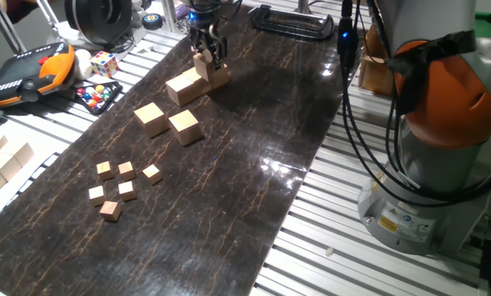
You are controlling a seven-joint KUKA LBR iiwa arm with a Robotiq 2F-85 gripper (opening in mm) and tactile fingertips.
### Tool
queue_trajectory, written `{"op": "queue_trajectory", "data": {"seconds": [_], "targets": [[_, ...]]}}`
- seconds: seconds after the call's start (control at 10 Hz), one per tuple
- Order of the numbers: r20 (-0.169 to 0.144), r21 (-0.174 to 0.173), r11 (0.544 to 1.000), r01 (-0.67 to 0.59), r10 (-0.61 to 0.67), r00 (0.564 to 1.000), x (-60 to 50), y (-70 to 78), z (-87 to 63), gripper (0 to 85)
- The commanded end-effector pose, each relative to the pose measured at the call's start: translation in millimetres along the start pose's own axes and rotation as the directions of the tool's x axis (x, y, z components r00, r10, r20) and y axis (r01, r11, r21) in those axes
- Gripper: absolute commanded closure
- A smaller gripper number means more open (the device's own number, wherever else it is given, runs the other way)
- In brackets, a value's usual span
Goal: Stack the blocks into a pyramid shape
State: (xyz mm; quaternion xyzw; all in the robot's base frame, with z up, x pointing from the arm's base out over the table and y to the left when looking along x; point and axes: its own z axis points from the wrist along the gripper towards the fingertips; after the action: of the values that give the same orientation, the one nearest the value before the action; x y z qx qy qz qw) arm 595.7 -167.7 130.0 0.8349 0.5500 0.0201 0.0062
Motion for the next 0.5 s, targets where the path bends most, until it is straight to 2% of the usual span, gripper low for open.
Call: {"op": "queue_trajectory", "data": {"seconds": [0.0, 0.2, 0.4], "targets": [[0.008, -0.003, 1.0, 0.002, -0.002, 1.0, 0.1, -0.1, 0.1, 84.3], [0.027, -0.01, 0.999, 0.036, -0.036, 0.999, 0.1, -0.1, 0.1, 84.3], [0.016, -0.012, 0.998, 0.056, -0.056, 0.998, 0.1, -0.1, 0.1, 84.3]]}}
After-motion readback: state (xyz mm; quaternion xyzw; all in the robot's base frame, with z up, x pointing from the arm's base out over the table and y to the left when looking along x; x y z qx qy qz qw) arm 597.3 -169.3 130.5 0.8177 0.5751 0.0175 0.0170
